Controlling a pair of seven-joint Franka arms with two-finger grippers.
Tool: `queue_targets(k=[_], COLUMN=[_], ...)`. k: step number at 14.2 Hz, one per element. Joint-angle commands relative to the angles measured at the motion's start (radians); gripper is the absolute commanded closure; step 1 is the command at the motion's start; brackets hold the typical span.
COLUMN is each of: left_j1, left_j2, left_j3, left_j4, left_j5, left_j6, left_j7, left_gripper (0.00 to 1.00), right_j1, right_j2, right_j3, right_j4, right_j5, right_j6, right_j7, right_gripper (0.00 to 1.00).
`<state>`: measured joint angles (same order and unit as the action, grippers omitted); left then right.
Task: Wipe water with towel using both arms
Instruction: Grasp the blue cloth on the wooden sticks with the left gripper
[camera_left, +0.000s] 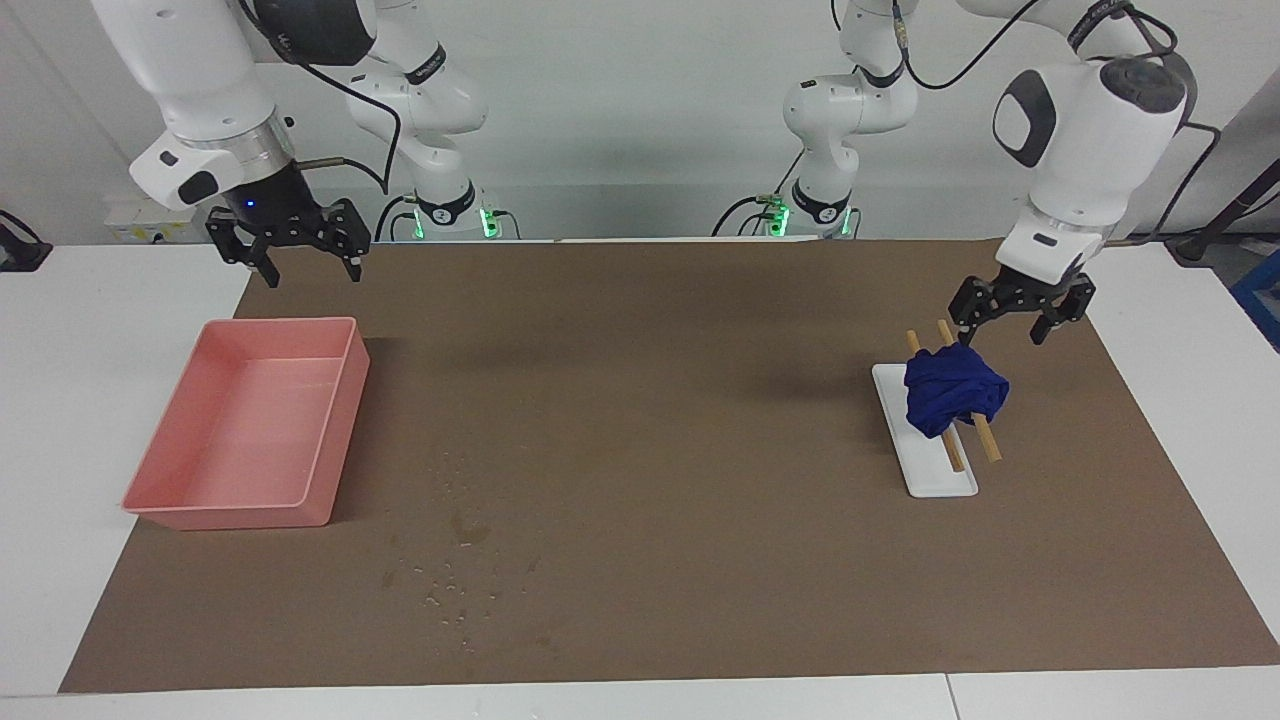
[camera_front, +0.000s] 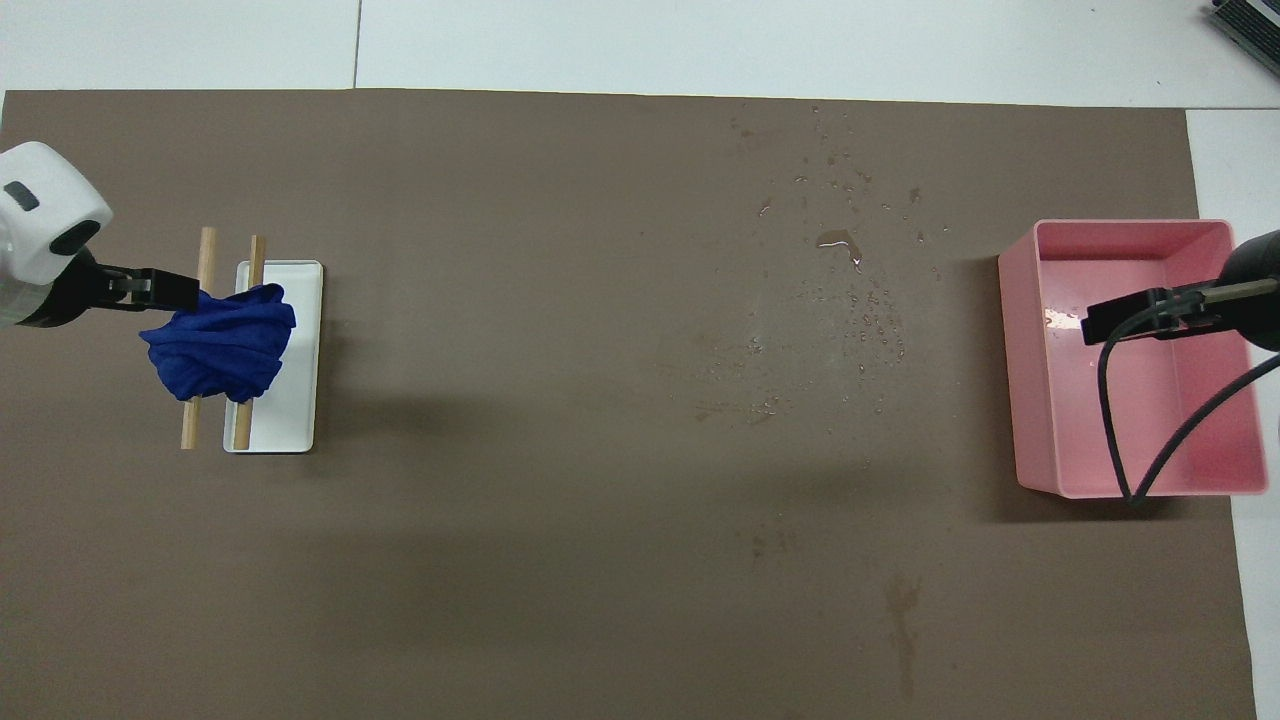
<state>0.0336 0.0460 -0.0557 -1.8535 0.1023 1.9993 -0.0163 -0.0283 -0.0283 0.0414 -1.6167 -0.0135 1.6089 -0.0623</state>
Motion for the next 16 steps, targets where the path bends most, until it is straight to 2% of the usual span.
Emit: queue_targets(k=[1,3,6,8,14,16], left_j1=[0.000,0.002,0.005,0.005,-0.003,0.003], left_j2=[0.006,-0.006,-0.020,-0.025,-0.021,-0.021], left_j3=[-0.009,-0.009,-0.007,-0.009,-0.009,-0.009], left_j4=[-0.111,-0.168,-0.210,-0.216,-0.201,-0.198], left_j5=[0.033,0.043,0.068,0.068,0.070,0.070], left_j6=[0.105,0.160,0.154,0.151,0.128,0.128], left_j7=[-0.150,-0.175,-0.182,-0.215,-0.238,-0.234], left_gripper=[0.00,0.00,0.00,0.09,1.00,1.00], right_j1=[-0.007,-0.009,-0.007,0.001,0.004,0.004], right_j2=[-0.013,-0.016,-0.021,-0.035,-0.042,-0.044], right_j3=[0.005,0.005,0.006,0.009,0.015,0.015], right_j4=[-0.003,-0.005,0.000,0.000,-0.003,-0.003], right_j5=[0.017,0.017,0.017,0.017,0.018,0.018], right_j6=[-0.010,-0.009,-0.006,-0.010,-0.029,-0.030], right_j7=[-0.016,-0.014,-0.014,-0.013,-0.013,-0.016], right_gripper=[0.00,0.00,0.00,0.00,0.00,0.00])
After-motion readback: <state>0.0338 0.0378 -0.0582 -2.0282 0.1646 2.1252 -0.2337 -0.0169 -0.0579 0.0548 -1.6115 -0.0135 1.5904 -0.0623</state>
